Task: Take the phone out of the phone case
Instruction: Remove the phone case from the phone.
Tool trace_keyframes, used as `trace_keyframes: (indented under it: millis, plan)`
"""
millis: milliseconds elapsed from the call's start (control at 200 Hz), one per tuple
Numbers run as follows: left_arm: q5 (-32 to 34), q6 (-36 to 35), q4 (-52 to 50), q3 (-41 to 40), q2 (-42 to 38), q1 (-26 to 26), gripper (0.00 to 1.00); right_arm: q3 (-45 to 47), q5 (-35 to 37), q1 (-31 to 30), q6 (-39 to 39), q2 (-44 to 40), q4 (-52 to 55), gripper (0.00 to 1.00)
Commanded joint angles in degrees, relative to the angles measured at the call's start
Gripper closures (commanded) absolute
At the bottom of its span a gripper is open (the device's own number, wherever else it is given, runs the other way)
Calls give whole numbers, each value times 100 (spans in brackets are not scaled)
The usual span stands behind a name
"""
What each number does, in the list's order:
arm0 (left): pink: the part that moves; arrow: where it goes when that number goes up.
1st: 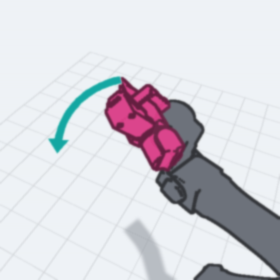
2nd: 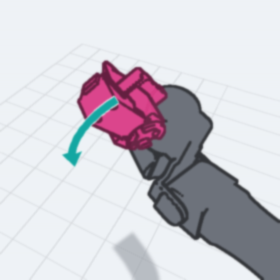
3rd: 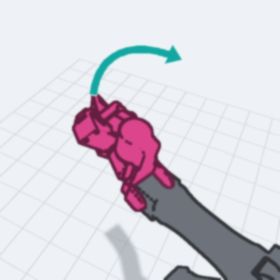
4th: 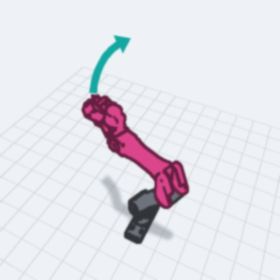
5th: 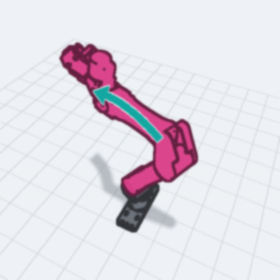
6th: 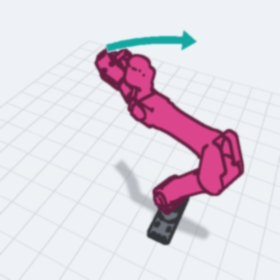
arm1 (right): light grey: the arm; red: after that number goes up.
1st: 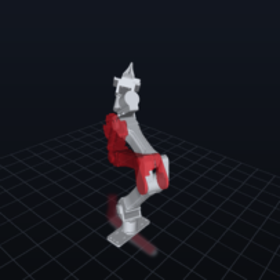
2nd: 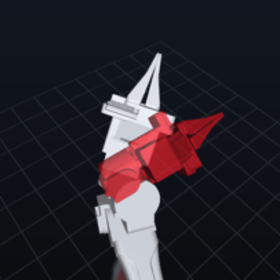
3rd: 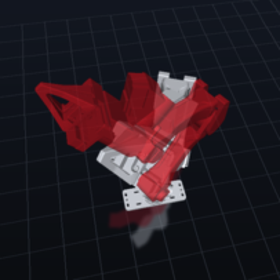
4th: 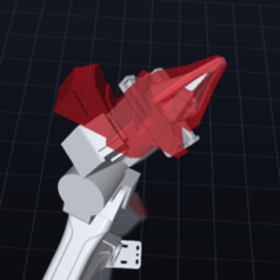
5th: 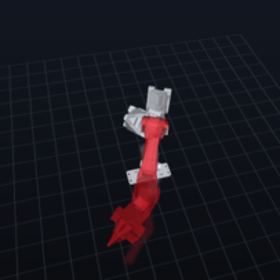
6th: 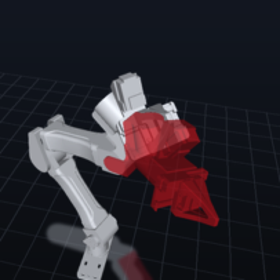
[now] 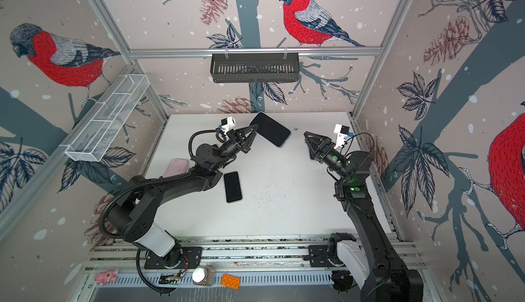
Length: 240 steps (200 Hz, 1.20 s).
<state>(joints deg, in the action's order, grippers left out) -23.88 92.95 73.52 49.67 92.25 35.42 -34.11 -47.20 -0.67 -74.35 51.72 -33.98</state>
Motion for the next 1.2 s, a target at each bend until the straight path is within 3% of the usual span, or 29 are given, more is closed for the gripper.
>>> trace_keyframes:
  millis: [0, 320, 1196]
  plan:
    - [-517, -123, -230, 62, -92, -31, 100, 48, -552, -8, 530, -145, 196, 35]
    - [-543, 5, 118, -189, -40, -9, 100, 461, -652, -176, 684, -332, 225, 49]
    - [-614, 110, 603, -116, 294, 209, 100, 809, -441, -526, 509, -106, -332, 56]
